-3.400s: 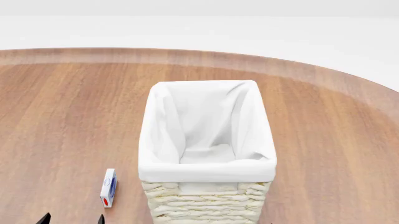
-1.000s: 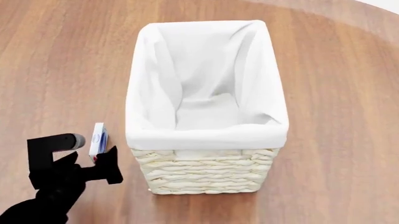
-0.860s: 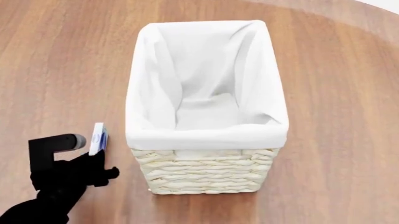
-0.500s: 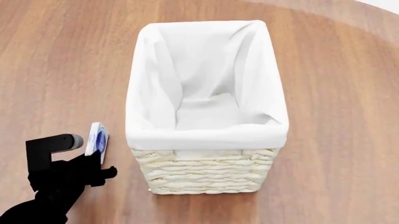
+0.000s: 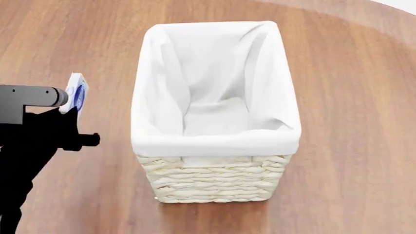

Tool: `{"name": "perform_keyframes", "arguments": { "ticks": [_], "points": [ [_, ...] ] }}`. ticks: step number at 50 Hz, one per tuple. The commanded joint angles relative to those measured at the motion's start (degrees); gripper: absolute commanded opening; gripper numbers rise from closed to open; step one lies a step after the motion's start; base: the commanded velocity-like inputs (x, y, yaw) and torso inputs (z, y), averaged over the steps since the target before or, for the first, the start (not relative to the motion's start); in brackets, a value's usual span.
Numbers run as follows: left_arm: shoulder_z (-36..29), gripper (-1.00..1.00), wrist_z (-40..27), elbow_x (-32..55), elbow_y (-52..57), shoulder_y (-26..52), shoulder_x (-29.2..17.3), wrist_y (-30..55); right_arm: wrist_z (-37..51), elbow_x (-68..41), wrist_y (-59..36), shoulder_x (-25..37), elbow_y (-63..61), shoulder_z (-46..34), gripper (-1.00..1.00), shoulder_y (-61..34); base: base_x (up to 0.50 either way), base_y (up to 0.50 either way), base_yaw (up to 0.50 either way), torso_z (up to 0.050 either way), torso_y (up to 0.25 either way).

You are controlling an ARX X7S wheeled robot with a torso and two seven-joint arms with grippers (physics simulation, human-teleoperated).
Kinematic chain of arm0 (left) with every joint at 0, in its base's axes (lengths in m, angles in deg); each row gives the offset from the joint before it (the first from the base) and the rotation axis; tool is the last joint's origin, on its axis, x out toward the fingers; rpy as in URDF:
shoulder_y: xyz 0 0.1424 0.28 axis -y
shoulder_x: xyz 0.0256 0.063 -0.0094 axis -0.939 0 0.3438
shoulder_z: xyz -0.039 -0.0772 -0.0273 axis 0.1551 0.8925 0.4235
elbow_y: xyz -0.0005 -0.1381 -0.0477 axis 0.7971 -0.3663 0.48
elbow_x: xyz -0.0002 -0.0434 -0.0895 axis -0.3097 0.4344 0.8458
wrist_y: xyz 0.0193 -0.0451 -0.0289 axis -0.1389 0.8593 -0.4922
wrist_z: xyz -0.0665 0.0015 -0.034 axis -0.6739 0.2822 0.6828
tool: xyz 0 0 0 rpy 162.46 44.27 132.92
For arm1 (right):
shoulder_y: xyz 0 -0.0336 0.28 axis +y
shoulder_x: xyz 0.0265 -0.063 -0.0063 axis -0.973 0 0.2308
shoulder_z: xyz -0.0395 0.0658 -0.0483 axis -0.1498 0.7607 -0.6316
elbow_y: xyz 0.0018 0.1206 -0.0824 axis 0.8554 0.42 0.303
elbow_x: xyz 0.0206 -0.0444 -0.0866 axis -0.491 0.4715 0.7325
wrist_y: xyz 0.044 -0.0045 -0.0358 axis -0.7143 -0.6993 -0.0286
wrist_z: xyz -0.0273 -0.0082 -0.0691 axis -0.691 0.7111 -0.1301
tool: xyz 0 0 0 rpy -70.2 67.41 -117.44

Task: Pick up the cream cheese box, and put it in the basket.

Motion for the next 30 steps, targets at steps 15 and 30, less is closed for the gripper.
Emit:
{"name": "perform_keyframes", "arguments": {
  "ticks": [15,30],
  "points": [
    [-19.7,-1.0,5.1,-5.9,43.3,15.0,-5.1,46.9,0.3,0.4,0.1,0.1,-0.1,-1.6,1.0,-0.1,0.0,0.0,0.0,0.0,0.0],
    [-34.0,-1.0,50.2,-46.2,37.8,24.2,3.5,53.3,0.6,0.2,0.2,0.6,-0.8,-1.8,1.0,0.3,0.0,0.0,0.0,0.0,0.0]
  ]
}}
